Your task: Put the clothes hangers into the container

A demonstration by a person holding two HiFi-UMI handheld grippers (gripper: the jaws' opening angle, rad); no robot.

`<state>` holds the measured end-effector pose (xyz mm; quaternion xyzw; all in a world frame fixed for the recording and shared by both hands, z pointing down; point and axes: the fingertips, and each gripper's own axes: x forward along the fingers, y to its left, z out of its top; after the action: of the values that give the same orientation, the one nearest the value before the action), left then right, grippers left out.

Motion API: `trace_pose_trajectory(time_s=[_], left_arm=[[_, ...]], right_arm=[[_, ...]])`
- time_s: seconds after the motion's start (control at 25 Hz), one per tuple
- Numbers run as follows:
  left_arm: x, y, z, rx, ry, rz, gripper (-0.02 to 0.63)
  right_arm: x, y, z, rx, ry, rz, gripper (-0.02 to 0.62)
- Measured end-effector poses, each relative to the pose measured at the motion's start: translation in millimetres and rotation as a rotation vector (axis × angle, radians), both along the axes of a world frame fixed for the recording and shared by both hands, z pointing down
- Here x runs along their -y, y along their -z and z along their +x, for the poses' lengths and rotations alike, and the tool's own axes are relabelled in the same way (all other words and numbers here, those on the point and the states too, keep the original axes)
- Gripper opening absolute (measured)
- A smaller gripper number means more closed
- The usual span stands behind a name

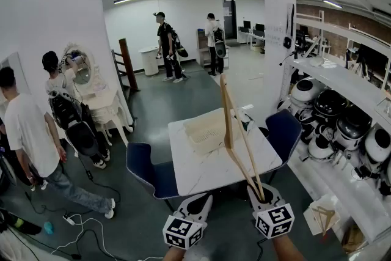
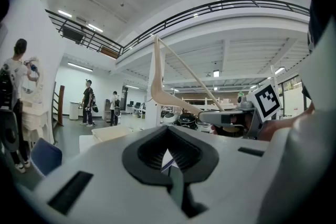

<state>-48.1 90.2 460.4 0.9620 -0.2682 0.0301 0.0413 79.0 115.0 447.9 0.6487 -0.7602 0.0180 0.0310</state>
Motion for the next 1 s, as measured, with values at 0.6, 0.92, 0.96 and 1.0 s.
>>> trace_pose_trajectory(time_s=[0.6, 0.92, 0.96, 1.0], left_arm=[[-20, 0, 3, 0.003, 0.025, 0.01, 0.005], [-35, -4, 7, -0.007, 0.043, -0.002, 0.005], [-37, -3, 10, -0.011, 0.038, -0.001, 0.005], [-40, -2, 13, -0.012, 0.034, 0.001, 0.005]], right_arm=[[-14, -4, 2, 0.02, 0.033, 0.004, 0.063], [-27, -9, 7, 0.015, 0.05, 0.002, 0.063], [-28, -9, 10, 0.018, 0.048, 0.002, 0.063], [-30, -9, 14, 0.022, 0.045, 0.003, 0.063]])
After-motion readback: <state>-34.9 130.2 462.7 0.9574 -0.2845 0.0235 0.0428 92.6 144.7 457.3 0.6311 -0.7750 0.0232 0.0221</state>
